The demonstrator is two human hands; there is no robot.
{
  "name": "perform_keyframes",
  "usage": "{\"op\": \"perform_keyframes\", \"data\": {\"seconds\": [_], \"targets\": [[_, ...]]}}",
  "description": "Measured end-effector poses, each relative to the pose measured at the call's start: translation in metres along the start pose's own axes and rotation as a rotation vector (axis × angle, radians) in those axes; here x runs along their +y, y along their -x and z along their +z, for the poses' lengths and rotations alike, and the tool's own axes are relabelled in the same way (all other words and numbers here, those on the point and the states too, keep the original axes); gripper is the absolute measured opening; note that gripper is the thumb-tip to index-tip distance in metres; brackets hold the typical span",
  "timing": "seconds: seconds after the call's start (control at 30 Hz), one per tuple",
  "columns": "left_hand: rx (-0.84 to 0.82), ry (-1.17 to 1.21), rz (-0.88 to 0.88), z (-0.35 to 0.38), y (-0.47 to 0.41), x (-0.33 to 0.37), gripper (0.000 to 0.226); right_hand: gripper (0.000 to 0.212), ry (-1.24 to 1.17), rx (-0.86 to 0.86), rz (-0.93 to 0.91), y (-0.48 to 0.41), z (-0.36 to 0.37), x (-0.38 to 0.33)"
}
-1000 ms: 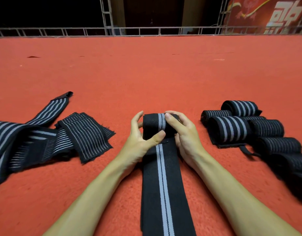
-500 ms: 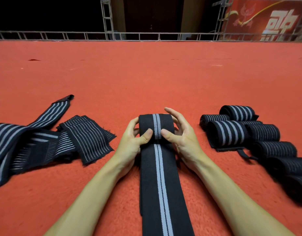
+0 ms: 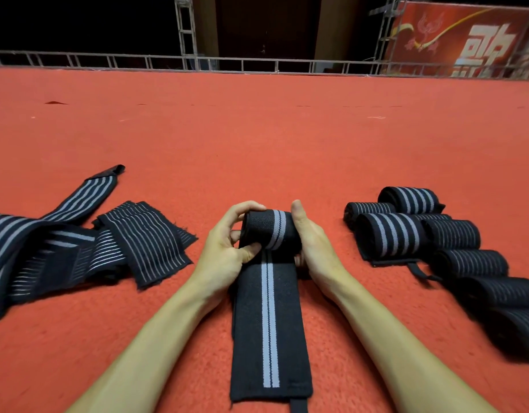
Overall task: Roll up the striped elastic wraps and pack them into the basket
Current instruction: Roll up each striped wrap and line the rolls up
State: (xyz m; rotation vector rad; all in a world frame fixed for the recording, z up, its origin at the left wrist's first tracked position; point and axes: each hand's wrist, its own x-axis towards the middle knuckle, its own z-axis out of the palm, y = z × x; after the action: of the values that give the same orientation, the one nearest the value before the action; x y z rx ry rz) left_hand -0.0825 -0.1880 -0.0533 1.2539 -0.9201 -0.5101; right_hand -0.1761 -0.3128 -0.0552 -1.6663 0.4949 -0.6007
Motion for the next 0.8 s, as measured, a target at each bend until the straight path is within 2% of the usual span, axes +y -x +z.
{"op": "perform_keyframes", "data": {"seconds": [0.07, 0.17, 0.27, 0.37, 0.47, 0.63, 0.8], "targets": [[-0.009, 0.024, -0.016, 0.002, 0.000, 0.002, 0.068, 0.081, -0.131, 0.013, 0.026, 0.000, 0.003, -0.002], [0.010, 0.033, -0.062, 0.005, -0.001, 0.002, 0.074, 0.052, -0.324, 0.066, 0.016, -0.002, 0.004, 0.000], [0.011, 0.072, -0.174, 0.002, -0.002, -0.003, 0.083, 0.040, -0.370, 0.095, -0.032, -0.002, 0.001, 0.001], [0.025, 0.113, -0.253, 0.001, -0.004, -0.008, 0.098, 0.040, -0.387, 0.087, -0.083, -0.002, -0.002, 0.002], [0.055, 0.174, -0.313, 0.001, -0.006, -0.007, 0.105, 0.049, -0.328, 0.059, -0.163, -0.003, -0.003, 0.005], [0.021, 0.190, -0.307, 0.000, -0.004, -0.002, 0.058, 0.064, -0.198, -0.061, -0.237, -0.001, -0.004, 0.008], [0.093, 0.222, -0.274, -0.004, -0.005, -0.003, 0.062, 0.078, -0.147, -0.096, -0.273, -0.003, -0.006, 0.010]]}}
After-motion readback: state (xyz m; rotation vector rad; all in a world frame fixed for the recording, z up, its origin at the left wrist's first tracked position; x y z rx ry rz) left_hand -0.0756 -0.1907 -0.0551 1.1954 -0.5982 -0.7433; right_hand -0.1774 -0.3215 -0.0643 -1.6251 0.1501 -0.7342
